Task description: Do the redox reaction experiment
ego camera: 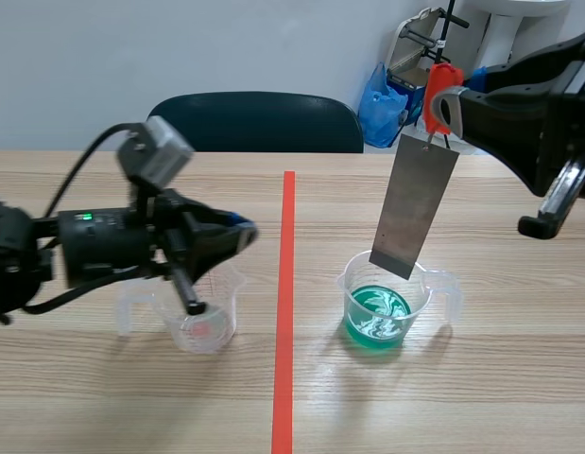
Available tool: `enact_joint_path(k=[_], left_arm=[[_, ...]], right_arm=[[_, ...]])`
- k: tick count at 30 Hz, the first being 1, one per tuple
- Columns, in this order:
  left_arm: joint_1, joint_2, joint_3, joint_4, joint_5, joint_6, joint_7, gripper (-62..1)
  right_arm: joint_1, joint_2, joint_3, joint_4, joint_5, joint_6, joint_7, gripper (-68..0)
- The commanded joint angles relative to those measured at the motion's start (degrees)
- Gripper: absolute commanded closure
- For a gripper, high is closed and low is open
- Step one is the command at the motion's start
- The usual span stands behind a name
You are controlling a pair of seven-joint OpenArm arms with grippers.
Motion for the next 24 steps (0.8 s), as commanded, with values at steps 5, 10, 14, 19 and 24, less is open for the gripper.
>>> enact_joint_path(k=[5, 10, 14, 19, 24], left_arm=[[16.7, -10.7, -15.0, 7.3, -1.0, -2.3, -7.7, -3.6], [36.8, -14.6, -31.1, 10.9, 0.7, -4.1, -13.8, -3.6], [53.1, -13.2, -43.6, 11.2, 6.7, -4.8, -22.4, -3.6], [70.3, -5.9, -57.1, 11.2, 18.3, -4.8, -35.1, -3.6], [82.8, 2.3, -64.9, 11.1, 31.0, -1.7, -51.0, -3.6]], right_arm=[[1.1, 0.7, 0.3, 0.1, 0.4, -0.3, 1.1, -0.6], [1.1, 0.7, 0.3, 0.1, 0.4, -0.3, 1.1, -0.6], [1.1, 0.7, 0.3, 0.1, 0.4, -0.3, 1.1, -0.6], [1.1, 0.7, 0.3, 0.1, 0.4, -0.3, 1.1, -0.6], [1.1, 0.7, 0.3, 0.1, 0.4, -0.3, 1.1, -0.6]])
